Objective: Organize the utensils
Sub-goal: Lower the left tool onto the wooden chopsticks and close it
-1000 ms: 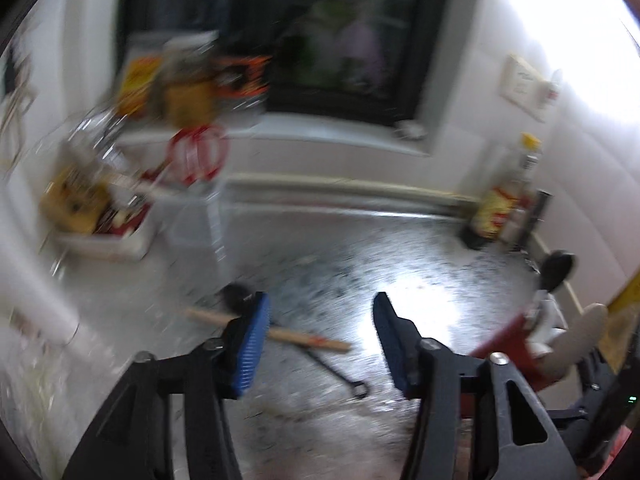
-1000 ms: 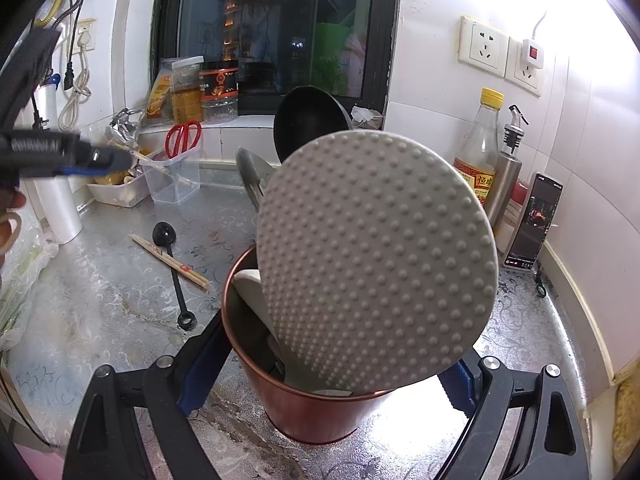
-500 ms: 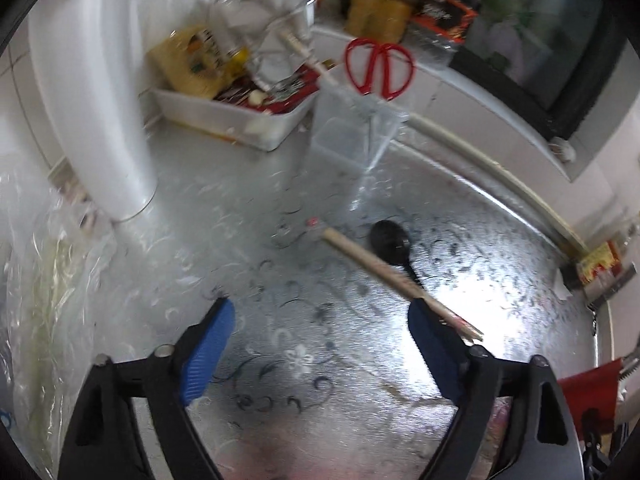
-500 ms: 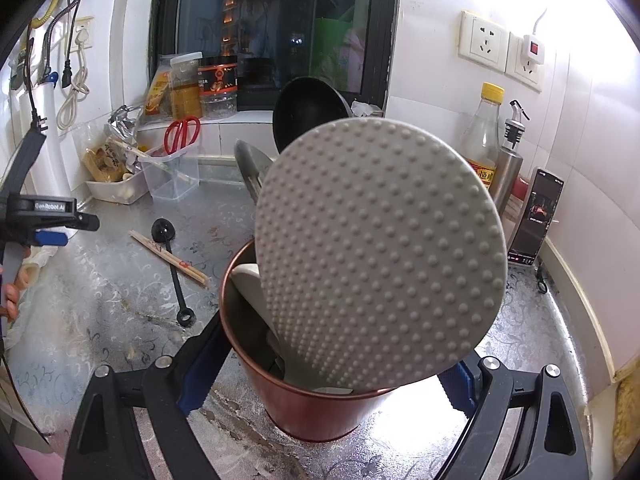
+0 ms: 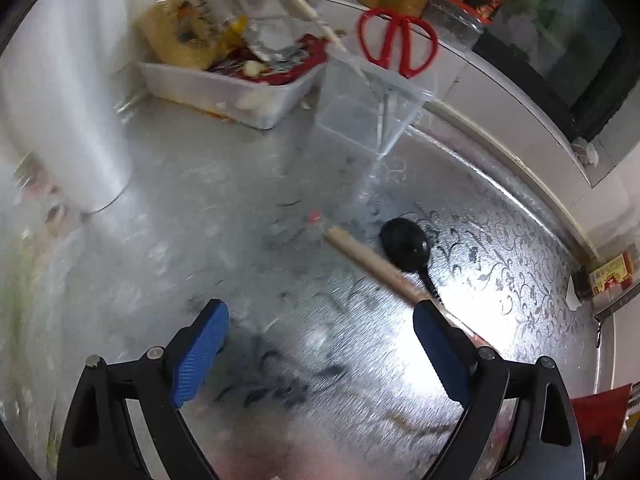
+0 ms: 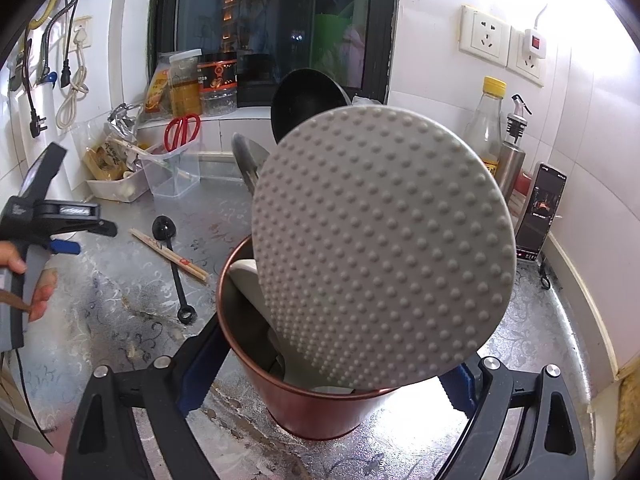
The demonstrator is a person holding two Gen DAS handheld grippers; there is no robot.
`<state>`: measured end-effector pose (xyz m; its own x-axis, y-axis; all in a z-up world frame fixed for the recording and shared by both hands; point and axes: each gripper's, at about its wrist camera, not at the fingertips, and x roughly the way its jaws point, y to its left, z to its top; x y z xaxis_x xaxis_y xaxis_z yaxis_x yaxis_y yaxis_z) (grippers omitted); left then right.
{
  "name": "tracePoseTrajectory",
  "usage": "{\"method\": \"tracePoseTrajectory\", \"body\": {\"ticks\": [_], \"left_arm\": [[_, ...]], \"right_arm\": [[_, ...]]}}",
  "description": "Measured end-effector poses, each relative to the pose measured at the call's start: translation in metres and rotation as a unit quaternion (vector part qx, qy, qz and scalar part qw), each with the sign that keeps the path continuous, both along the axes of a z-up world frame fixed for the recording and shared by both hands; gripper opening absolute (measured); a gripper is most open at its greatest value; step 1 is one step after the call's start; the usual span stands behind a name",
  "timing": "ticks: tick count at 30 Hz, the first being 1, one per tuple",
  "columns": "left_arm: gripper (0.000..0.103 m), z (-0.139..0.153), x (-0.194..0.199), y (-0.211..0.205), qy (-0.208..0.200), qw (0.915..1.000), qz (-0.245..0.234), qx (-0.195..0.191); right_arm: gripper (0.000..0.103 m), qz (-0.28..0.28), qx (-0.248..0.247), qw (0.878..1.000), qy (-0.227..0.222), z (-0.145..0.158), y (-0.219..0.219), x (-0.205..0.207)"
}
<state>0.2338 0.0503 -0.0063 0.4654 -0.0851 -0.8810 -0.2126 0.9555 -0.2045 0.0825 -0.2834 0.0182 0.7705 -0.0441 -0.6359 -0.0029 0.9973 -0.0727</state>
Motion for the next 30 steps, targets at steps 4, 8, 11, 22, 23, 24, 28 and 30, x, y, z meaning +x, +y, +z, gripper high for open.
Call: {"method": "tracePoseTrajectory", "body": {"ticks": [4, 8, 11, 22, 23, 24, 28, 30], "left_arm": [[0.094, -0.006, 0.024, -0.015, 0.017, 0.9998, -0.009, 0.004], [0.094, -0.011, 0.045, -0.034, 0.039, 0.9988, -0.019, 0.021], [0.094, -0.016, 0.052, -0.047, 0.049, 0.9975, -0.026, 0.044], [0.100, -0.032, 0.033, -0.051, 0.073, 0.9943, -0.034, 0.069], [0.100, -0.032, 0.028, -0.049, 0.074, 0.9944, -0.033, 0.068], [0.101, -0.032, 0.023, -0.047, 0.074, 0.9944, -0.033, 0.069], [0.101, -0.033, 0.009, -0.041, 0.074, 0.9945, -0.032, 0.066], [0.101, -0.034, 0.002, -0.038, 0.078, 0.9942, -0.030, 0.068]], "right_arm": [[0.095, 0.001, -0.001, 1.000, 0.001, 0.000, 0.001, 0.002], [0.095, 0.000, -0.001, 1.000, 0.001, 0.000, 0.001, 0.002], [0.095, 0.000, -0.001, 1.000, 0.001, 0.000, 0.001, 0.001], [0.095, 0.000, -0.001, 1.000, 0.002, 0.001, 0.001, 0.000], [0.095, 0.000, -0.001, 1.000, 0.002, 0.001, 0.001, 0.000], [0.095, 0.000, -0.001, 1.000, 0.002, 0.001, 0.001, 0.000], [0.095, 0.000, -0.001, 1.000, 0.002, 0.001, 0.001, 0.000], [0.095, 0.000, -0.001, 1.000, 0.002, 0.001, 0.001, 0.000]]}}
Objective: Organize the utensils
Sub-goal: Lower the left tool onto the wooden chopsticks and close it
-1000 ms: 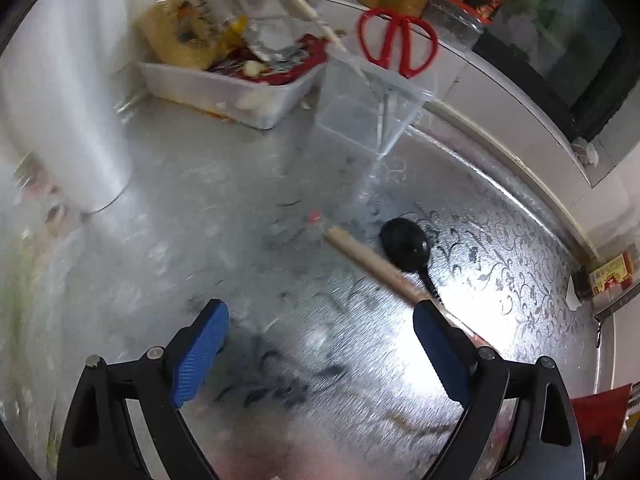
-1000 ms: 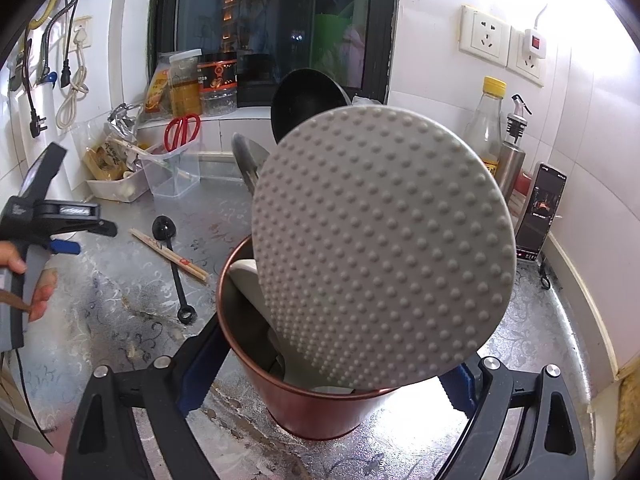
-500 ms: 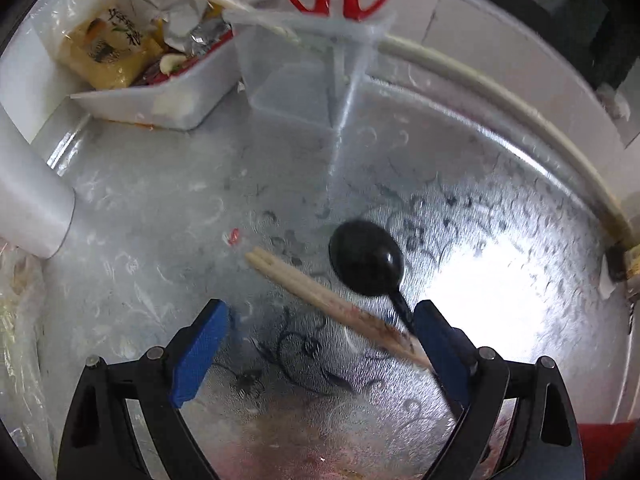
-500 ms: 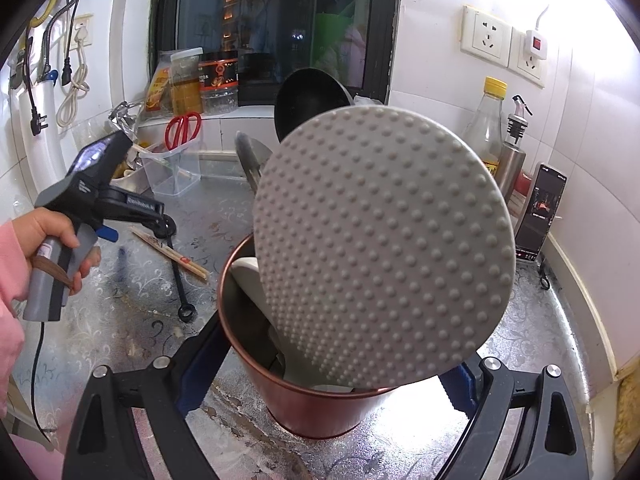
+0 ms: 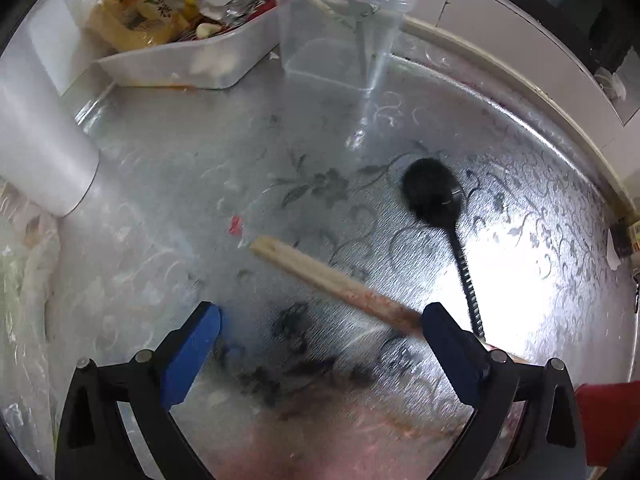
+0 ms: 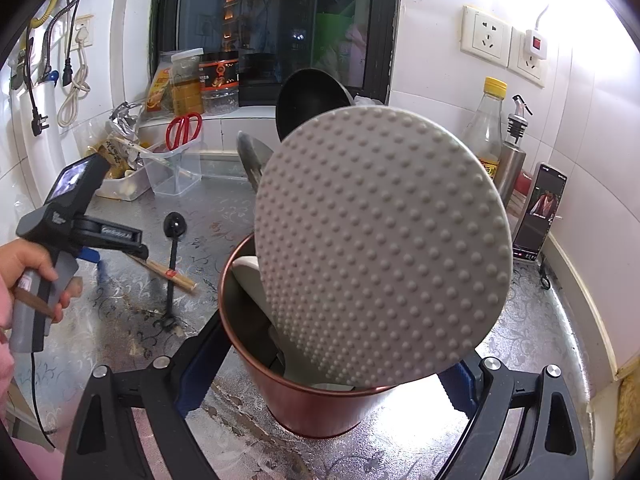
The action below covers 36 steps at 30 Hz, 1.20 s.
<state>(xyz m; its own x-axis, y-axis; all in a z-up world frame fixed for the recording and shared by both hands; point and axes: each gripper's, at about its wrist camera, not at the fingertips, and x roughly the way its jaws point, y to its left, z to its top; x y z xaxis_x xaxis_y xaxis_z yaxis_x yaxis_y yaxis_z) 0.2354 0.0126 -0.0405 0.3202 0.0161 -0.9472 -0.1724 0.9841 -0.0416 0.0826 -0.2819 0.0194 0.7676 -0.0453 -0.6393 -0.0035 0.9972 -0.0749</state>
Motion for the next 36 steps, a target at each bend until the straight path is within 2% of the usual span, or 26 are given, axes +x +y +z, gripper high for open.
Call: {"method": "tracePoseTrajectory", "body": {"ticks": [2, 6, 11, 16, 23, 29, 31, 36], "left_arm": [[0.101, -0.002, -0.010, 0.003, 0.001, 1.0000, 0.003, 0.000], [0.101, -0.007, -0.021, 0.008, 0.014, 0.9995, -0.003, 0.027], [0.101, -0.004, -0.018, 0.016, -0.004, 0.9994, 0.018, -0.030], [0.101, -0.007, 0.003, 0.012, 0.003, 0.9997, 0.017, -0.020], [0.101, -0.006, 0.025, -0.012, 0.004, 0.9998, -0.012, 0.016], [0.099, -0.003, 0.027, -0.029, -0.013, 0.9989, -0.042, -0.019], [0.095, -0.002, 0.029, -0.038, -0.016, 0.9982, -0.056, -0.012], [0.093, -0.002, 0.029, -0.061, -0.013, 0.9967, -0.079, 0.013]], "right_arm": [[0.095, 0.000, 0.000, 1.000, 0.000, 0.000, 0.000, 0.000], [0.095, 0.000, 0.001, 1.000, 0.000, 0.000, 0.000, 0.000], [0.095, 0.000, 0.000, 1.000, 0.000, 0.000, 0.000, 0.000], [0.095, 0.000, 0.000, 1.000, 0.000, 0.000, 0.001, 0.000], [0.095, 0.000, 0.000, 1.000, 0.000, -0.001, 0.002, 0.000], [0.095, 0.000, -0.002, 1.000, 0.002, -0.002, 0.003, 0.000], [0.095, 0.000, -0.002, 1.000, 0.003, -0.002, 0.003, 0.000], [0.095, 0.000, -0.002, 1.000, 0.003, -0.003, 0.004, 0.001]]}}
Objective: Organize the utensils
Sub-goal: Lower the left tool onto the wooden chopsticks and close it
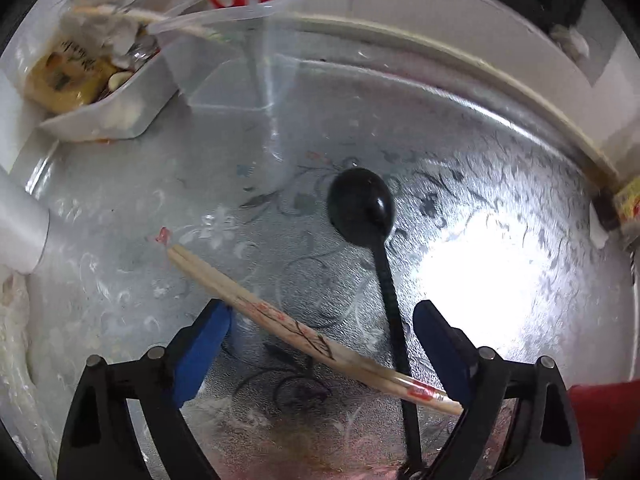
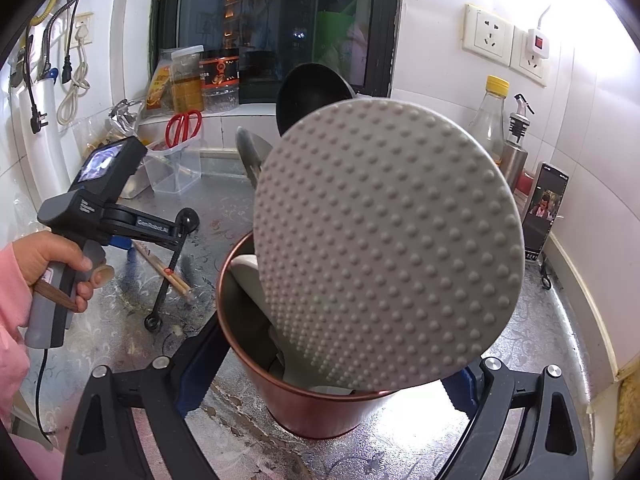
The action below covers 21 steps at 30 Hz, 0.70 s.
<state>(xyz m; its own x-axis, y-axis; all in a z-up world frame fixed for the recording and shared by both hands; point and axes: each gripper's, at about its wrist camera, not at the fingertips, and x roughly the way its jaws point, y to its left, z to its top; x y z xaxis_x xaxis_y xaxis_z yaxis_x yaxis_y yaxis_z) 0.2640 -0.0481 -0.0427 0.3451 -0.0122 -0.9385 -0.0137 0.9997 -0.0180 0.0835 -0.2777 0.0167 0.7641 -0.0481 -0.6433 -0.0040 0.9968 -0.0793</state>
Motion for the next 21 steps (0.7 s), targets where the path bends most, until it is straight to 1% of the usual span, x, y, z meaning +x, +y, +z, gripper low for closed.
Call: {"method": "tracePoseTrajectory", "body": {"ticks": [2, 4, 5, 6, 7, 8, 13, 16, 18, 20, 21], "left_arm": [[0.093, 0.002, -0.004, -0.009, 0.003, 1.0000, -0.005, 0.004], [0.093, 0.006, -0.011, -0.011, 0.001, 0.9999, -0.004, -0.013], [0.093, 0.004, -0.012, -0.016, 0.001, 0.9999, -0.004, -0.014], [0.093, 0.001, -0.014, -0.021, 0.002, 0.9999, -0.009, -0.006], [0.093, 0.004, -0.021, -0.013, 0.004, 0.9999, -0.015, 0.004], [0.093, 0.003, -0.023, -0.017, 0.008, 0.9995, -0.021, 0.022], [0.093, -0.001, -0.038, -0.022, 0.017, 0.9992, -0.029, 0.023], [0.093, -0.001, -0.052, -0.010, 0.025, 0.9992, -0.026, 0.016], [0.093, 0.001, -0.059, 0.000, 0.024, 0.9996, -0.016, 0.002], [0.093, 0.001, -0.064, 0.010, 0.024, 0.9997, -0.005, 0.007], [0.093, 0.003, -0.067, 0.015, 0.022, 0.9998, 0.001, 0.004]], "right_arm": [[0.095, 0.000, -0.001, 1.000, 0.000, 0.000, 0.000, 0.000], [0.095, 0.000, 0.000, 1.000, 0.000, 0.000, -0.001, 0.000], [0.095, 0.000, 0.000, 1.000, 0.000, 0.000, 0.000, 0.000], [0.095, 0.000, 0.000, 1.000, 0.000, 0.000, -0.001, 0.000], [0.095, 0.000, 0.000, 1.000, 0.001, 0.000, 0.000, 0.000], [0.095, 0.000, 0.000, 1.000, 0.001, 0.000, 0.001, 0.001], [0.095, 0.001, 0.003, 1.000, 0.001, 0.000, 0.000, 0.001], [0.095, 0.001, 0.004, 1.000, 0.001, 0.001, -0.001, 0.001], [0.095, 0.001, 0.004, 1.000, 0.001, 0.001, -0.002, 0.000], [0.095, 0.002, 0.005, 1.000, 0.001, 0.001, -0.001, 0.000], [0.095, 0.002, 0.005, 1.000, 0.001, 0.001, -0.001, 0.000]]}}
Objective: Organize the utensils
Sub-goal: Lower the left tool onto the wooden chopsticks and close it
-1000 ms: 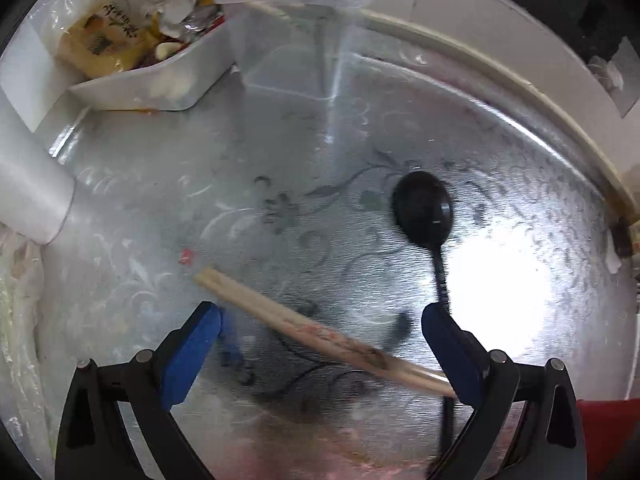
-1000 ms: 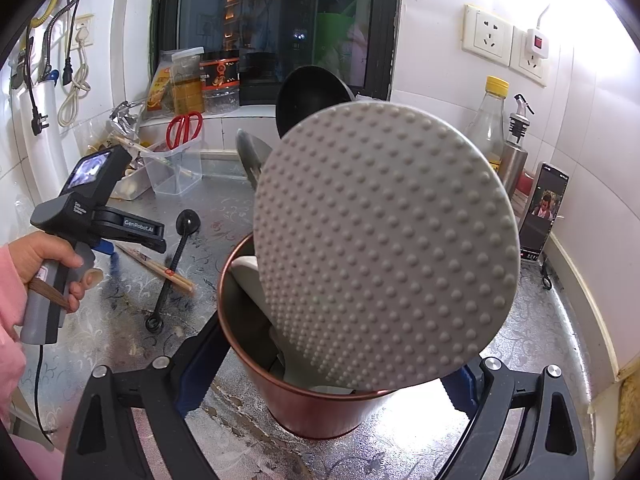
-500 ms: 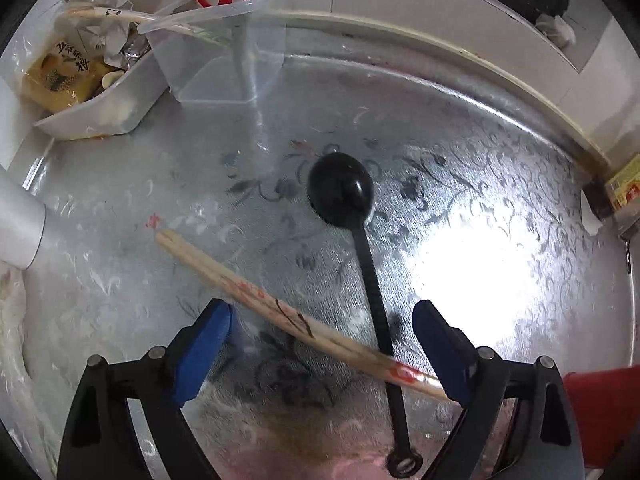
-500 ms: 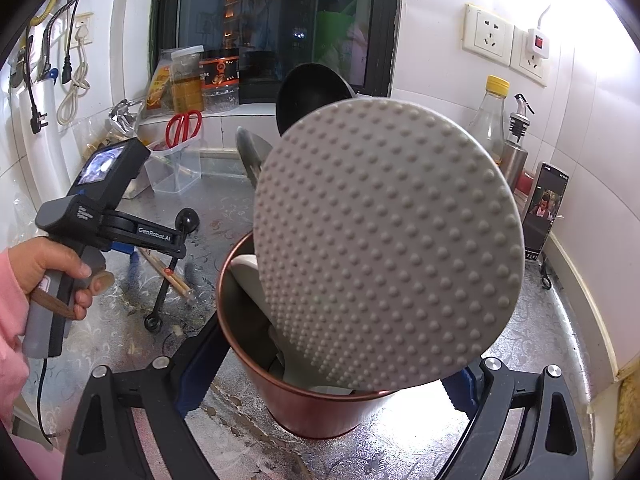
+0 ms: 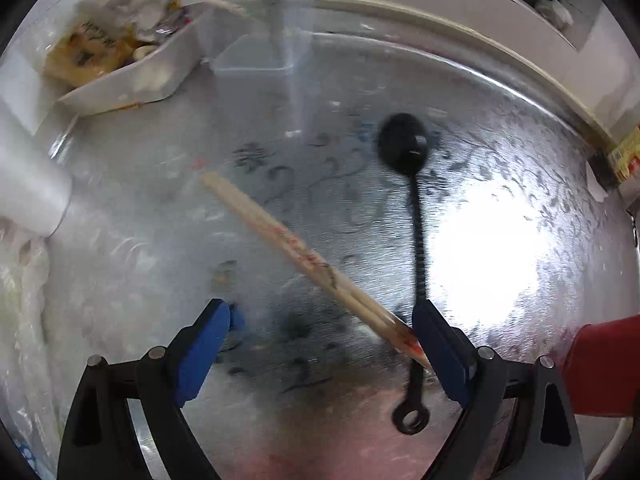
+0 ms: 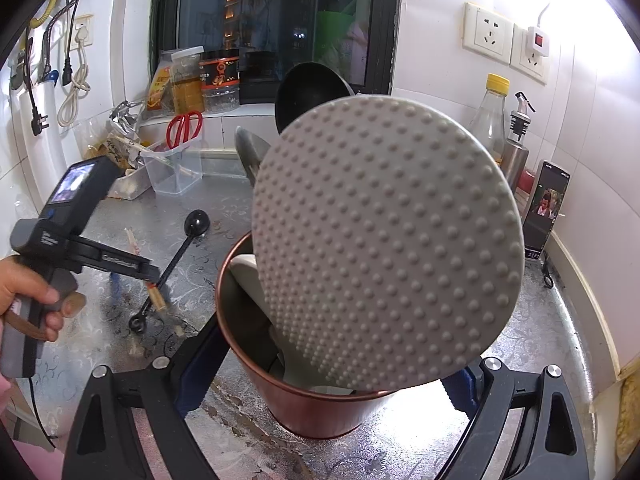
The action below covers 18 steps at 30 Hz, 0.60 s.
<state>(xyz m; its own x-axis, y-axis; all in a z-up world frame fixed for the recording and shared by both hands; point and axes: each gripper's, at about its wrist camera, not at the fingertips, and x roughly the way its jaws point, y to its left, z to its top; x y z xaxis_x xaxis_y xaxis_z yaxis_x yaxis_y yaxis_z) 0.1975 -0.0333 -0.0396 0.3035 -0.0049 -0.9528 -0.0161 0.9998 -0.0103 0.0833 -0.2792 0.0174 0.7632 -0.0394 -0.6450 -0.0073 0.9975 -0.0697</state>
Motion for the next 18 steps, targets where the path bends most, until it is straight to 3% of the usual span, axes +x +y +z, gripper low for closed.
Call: {"method": "tracePoseTrajectory", "body": {"ticks": [4, 12, 14, 15, 16, 18], "left_arm": [[0.093, 0.000, -0.002, 0.018, -0.004, 0.9998, 0.018, 0.010], [0.092, 0.012, 0.008, 0.053, -0.010, 0.9982, 0.053, -0.027], [0.081, 0.011, 0.016, 0.052, -0.002, 0.9983, 0.052, -0.029], [0.069, 0.009, 0.021, 0.051, 0.007, 0.9981, 0.056, -0.023], [0.063, 0.012, 0.024, 0.046, 0.003, 0.9983, 0.057, -0.012], [0.059, 0.013, 0.034, 0.044, 0.005, 0.9984, 0.055, -0.007]], "right_arm": [[0.095, 0.000, 0.001, 1.000, 0.001, 0.000, -0.001, 0.000], [0.096, 0.001, 0.000, 1.000, 0.003, -0.001, -0.001, 0.001], [0.096, 0.002, 0.000, 1.000, 0.003, -0.001, -0.001, 0.002], [0.096, 0.002, 0.000, 1.000, 0.003, -0.001, 0.000, 0.001], [0.096, 0.002, 0.000, 1.000, 0.002, -0.001, 0.000, 0.001], [0.096, 0.002, 0.001, 1.000, 0.002, -0.001, 0.001, 0.002]]}}
